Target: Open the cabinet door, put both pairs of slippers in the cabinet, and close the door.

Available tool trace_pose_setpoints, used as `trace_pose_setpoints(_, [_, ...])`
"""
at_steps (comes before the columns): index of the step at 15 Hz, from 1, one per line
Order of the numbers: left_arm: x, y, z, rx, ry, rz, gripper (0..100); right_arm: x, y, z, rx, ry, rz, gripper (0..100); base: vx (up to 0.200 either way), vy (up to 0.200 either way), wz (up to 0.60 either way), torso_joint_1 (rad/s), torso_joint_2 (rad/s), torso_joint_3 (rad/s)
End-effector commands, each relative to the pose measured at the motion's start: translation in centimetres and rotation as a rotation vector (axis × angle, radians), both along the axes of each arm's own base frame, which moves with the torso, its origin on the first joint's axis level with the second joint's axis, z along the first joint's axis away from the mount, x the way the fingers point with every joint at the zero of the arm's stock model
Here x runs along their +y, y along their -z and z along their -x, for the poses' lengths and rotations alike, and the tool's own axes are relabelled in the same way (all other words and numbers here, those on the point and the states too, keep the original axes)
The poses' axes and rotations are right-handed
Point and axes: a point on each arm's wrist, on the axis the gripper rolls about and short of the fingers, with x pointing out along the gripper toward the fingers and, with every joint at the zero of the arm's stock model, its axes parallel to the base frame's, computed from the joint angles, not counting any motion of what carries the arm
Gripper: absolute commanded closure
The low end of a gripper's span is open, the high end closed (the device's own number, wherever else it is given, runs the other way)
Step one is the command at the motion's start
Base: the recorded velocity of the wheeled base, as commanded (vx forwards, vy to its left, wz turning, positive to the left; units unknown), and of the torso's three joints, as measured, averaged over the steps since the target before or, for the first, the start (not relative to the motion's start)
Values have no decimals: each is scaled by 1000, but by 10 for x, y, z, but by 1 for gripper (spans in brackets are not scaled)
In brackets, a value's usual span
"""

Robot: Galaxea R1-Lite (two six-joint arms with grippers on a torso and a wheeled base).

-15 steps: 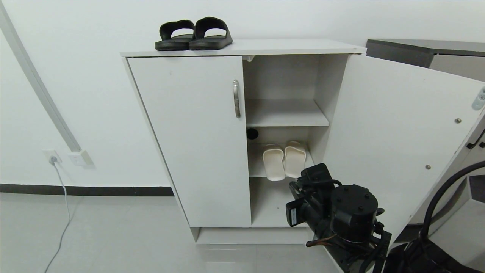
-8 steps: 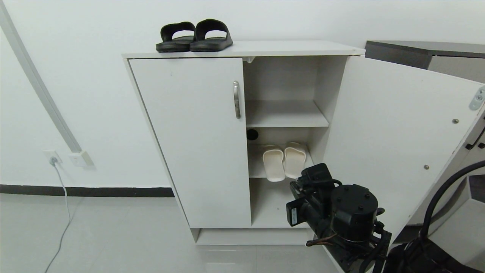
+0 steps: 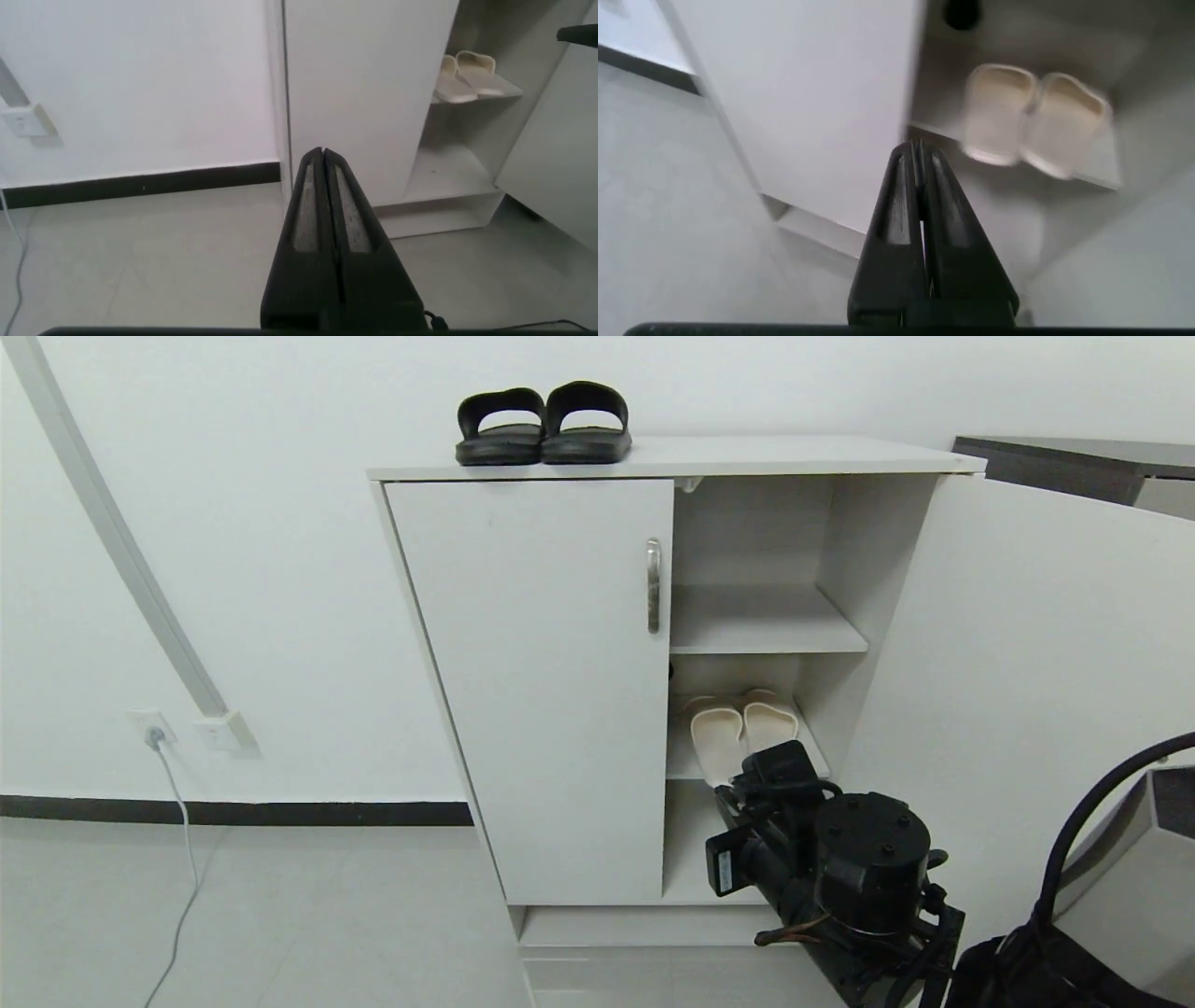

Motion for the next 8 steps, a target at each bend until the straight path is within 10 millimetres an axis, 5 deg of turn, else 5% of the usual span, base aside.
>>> trace_pose_setpoints(1, [0, 0, 0, 1, 0, 1, 100, 0, 1, 0, 2, 2, 3, 100, 0, 200, 0, -2, 2, 2])
trace_pose_setpoints(8, [0, 0, 0, 3, 0, -1, 100, -3, 3, 0, 10, 8, 12, 100, 0, 200, 0, 2, -1, 2])
